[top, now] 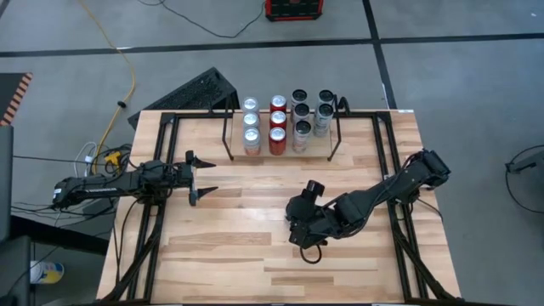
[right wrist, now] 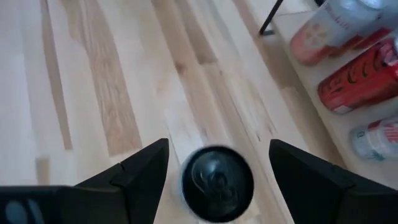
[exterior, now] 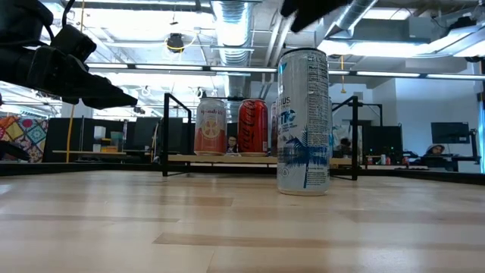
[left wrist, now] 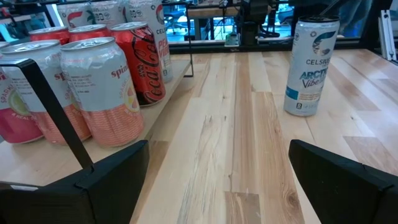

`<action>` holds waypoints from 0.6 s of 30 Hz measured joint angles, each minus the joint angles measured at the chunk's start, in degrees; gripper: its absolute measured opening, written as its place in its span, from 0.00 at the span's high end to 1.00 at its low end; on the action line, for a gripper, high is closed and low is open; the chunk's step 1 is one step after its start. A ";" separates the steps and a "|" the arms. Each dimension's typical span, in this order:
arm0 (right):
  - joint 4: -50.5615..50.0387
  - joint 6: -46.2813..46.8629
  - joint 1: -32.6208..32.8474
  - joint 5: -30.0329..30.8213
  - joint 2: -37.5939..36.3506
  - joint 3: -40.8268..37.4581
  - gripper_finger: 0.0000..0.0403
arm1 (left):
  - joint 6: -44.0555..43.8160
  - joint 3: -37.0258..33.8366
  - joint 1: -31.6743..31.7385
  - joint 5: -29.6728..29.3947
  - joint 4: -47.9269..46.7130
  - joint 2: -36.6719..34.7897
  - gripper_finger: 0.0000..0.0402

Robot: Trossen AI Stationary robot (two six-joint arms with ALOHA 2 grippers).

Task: Place canned beverage on shelf
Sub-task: Put the white blue soda can on the shelf aligned with the other white blue soda cans

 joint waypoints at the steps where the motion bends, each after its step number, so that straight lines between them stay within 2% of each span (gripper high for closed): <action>1: -0.43 0.19 -0.11 0.49 -0.02 0.91 0.25 | -0.01 0.00 0.00 0.00 0.00 0.00 0.07; 5: -2.56 7.64 -0.81 0.62 -0.02 4.22 0.25 | -0.01 0.00 0.01 0.00 0.00 0.00 0.07; 14: -16.19 38.44 -1.93 -1.70 0.29 5.57 0.25 | -0.01 0.00 0.00 0.00 0.00 0.00 0.07; 18: -16.22 45.11 -1.90 -3.22 0.55 5.55 0.25 | -0.01 0.00 -0.01 0.00 0.00 0.00 0.07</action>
